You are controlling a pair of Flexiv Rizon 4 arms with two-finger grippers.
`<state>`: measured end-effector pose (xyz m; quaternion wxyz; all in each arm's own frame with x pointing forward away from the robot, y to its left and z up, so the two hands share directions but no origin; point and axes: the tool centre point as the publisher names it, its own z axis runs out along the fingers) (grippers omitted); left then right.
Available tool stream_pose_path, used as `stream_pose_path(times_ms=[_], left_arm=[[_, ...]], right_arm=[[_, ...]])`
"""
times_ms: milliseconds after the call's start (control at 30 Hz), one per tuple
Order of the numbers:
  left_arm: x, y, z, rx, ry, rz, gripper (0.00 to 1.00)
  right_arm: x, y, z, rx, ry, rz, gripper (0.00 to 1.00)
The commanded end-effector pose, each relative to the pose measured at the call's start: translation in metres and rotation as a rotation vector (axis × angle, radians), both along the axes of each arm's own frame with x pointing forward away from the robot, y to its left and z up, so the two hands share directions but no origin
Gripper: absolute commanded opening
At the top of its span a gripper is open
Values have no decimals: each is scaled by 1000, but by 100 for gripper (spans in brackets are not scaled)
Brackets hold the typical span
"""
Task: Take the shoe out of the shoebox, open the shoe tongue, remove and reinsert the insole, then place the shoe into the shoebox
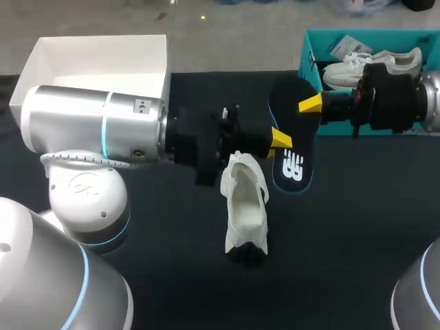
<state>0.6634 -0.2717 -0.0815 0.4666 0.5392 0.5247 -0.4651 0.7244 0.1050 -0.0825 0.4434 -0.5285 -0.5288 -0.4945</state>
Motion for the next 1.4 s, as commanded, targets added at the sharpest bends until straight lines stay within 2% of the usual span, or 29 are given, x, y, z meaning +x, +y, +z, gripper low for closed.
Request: stream_pose_path(times_ms=[33, 67, 100, 133, 300, 400, 433, 600, 767, 867, 1133, 1200, 1400], left_arm=[[-5, -1, -5, -5, 2, 9, 27], [-5, 0, -5, -5, 5, 11, 36], [-6, 1, -5, -4, 7, 11, 55], [-6, 3, -5, -2, 14, 16, 100], [-8, 21, -5, 49, 50, 28, 100], [-8, 39, -4, 153, 90, 13, 100], [-8, 49, -2, 235, 127, -3, 100], [-6, 78, 7, 510, 205, -57, 100], [8, 100, 20, 713, 262, -80, 100], [18, 105, 31, 807, 248, -100, 100], [32, 104, 51, 959, 267, -151, 100], [36, 97, 53, 858, 247, -103, 100], [36, 97, 53, 858, 247, -103, 100]], right_arm=[[1, 3, -3, 6, -1, 6, 0], [1, 3, -3, 6, -1, 6, 0], [1, 3, -3, 6, -1, 5, 0], [1, 3, -3, 5, -1, 5, 0], [-1, 2, -8, -6, 2, 2, 0], [-2, 1, -13, -16, 11, 2, 0], [-3, 2, -16, -24, 16, 5, 0], [-7, 4, -24, -48, 29, 13, 0], [-9, 6, -31, -82, 35, 26, 0], [-11, 9, -36, -101, 40, 38, 0], [-10, 18, -42, -129, 40, 53, 0], [-10, 20, -42, -133, 36, 57, 0], [-12, 23, -41, -118, 25, 83, 0]])
